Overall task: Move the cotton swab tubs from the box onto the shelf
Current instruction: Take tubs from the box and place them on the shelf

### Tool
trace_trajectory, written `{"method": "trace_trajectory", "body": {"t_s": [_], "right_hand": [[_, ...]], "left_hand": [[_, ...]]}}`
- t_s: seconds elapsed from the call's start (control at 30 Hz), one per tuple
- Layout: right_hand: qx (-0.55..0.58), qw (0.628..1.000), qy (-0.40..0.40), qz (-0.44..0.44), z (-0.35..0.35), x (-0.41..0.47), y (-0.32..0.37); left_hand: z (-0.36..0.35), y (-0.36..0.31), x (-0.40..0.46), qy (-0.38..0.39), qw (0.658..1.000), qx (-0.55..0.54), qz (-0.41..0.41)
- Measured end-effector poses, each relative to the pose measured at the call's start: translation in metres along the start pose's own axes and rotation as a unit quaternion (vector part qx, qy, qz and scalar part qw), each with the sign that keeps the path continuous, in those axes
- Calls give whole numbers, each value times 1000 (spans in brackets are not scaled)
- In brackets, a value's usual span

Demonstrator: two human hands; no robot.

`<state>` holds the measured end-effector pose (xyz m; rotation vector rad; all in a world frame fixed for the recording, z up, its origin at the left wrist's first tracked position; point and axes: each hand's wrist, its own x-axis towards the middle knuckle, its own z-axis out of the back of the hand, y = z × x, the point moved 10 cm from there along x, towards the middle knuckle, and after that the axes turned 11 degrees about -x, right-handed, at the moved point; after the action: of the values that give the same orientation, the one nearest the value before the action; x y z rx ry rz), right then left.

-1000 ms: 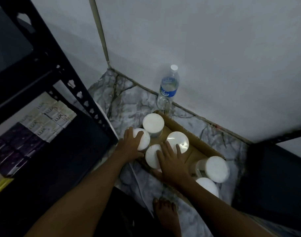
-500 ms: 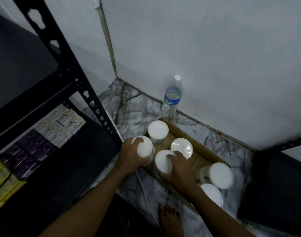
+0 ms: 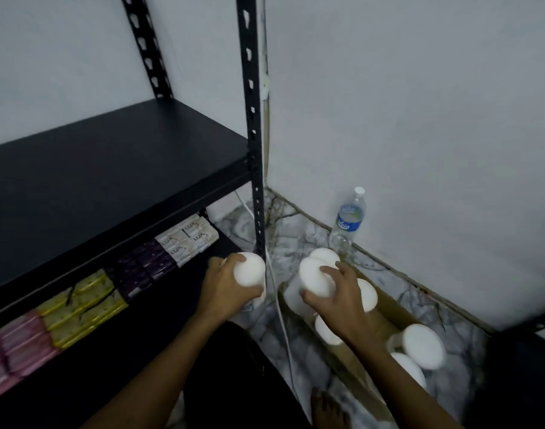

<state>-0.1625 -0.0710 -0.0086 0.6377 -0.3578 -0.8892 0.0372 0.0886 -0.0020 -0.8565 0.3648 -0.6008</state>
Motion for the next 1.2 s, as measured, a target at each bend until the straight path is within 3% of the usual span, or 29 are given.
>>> {"method": "trace_trajectory", "body": {"t_s": [0.23,0.57,0.83,1.2], "right_hand": [[42,986,-1,163,39,-26,148],[43,926,-17,374,80,-76,355],[26,878,42,476,26,-112,472],[-10,829,156,537,-99,-150,569]], "left_hand": [[132,-50,-56,-112,992,-38,-42],[317,-99,-150,-255,961,-10,-106],[414,-48,-184,-338,938,59,-56],[482,50,-211,-357,925,94,89]]}}
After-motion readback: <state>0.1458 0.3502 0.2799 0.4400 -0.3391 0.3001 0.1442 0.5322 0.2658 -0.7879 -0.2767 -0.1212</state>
